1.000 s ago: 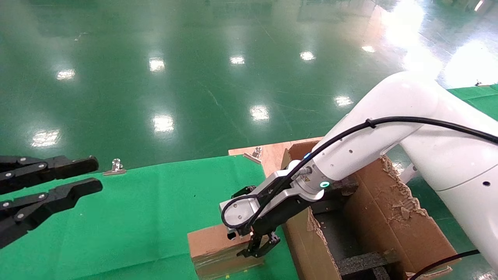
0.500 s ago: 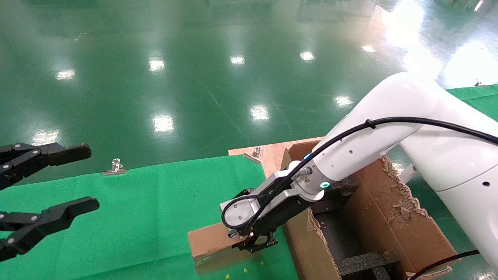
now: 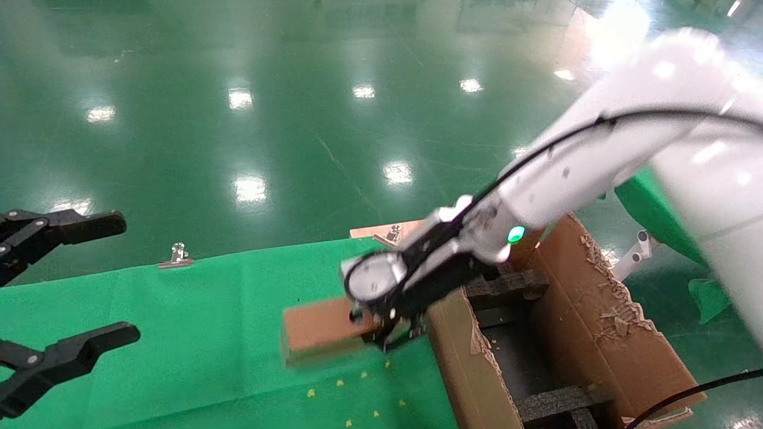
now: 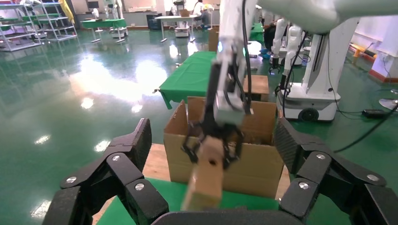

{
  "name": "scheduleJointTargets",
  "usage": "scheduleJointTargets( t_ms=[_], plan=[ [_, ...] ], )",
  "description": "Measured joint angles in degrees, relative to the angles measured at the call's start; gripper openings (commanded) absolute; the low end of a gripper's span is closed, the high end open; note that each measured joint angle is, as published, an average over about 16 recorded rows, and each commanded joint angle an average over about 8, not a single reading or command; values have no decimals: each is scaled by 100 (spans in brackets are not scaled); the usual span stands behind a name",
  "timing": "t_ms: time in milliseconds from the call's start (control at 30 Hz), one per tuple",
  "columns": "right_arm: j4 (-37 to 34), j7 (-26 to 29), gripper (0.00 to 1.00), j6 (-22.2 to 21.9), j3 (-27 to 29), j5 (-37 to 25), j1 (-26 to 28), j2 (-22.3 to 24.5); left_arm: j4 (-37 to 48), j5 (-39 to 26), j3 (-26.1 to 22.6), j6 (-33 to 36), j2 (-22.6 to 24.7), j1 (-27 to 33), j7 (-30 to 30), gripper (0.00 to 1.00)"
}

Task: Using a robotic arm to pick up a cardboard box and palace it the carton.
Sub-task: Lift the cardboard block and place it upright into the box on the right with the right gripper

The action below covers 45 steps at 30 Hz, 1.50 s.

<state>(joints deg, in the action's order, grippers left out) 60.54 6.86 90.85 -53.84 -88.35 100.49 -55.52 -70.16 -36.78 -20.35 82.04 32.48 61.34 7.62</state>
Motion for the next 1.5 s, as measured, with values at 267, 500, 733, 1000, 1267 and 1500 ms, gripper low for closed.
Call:
scheduleJointTargets(
  t_ms=[267, 500, 733, 1000, 1267, 1500],
  plan=[
    [-750, -560, 0, 63, -574, 695, 1185, 24, 0, 0, 0, 0, 0, 0, 0, 100],
    [-1268, -936, 0, 71, -1254, 1325, 1931, 47, 0, 0, 0, 0, 0, 0, 0, 100],
    [-1605, -1242, 0, 73, -1990, 1824, 2356, 187, 0, 0, 0, 0, 0, 0, 0, 100],
    [-1790, -1467, 0, 82, -2889, 2141, 2872, 696, 0, 0, 0, 0, 0, 0, 0, 100],
    [-1837, -1498, 0, 84, -3916, 2115, 3577, 1483, 0, 0, 0, 0, 0, 0, 0, 100],
    [-1944, -1503, 0, 62, -4770, 1955, 4096, 2097, 0, 0, 0, 0, 0, 0, 0, 100]
  ],
)
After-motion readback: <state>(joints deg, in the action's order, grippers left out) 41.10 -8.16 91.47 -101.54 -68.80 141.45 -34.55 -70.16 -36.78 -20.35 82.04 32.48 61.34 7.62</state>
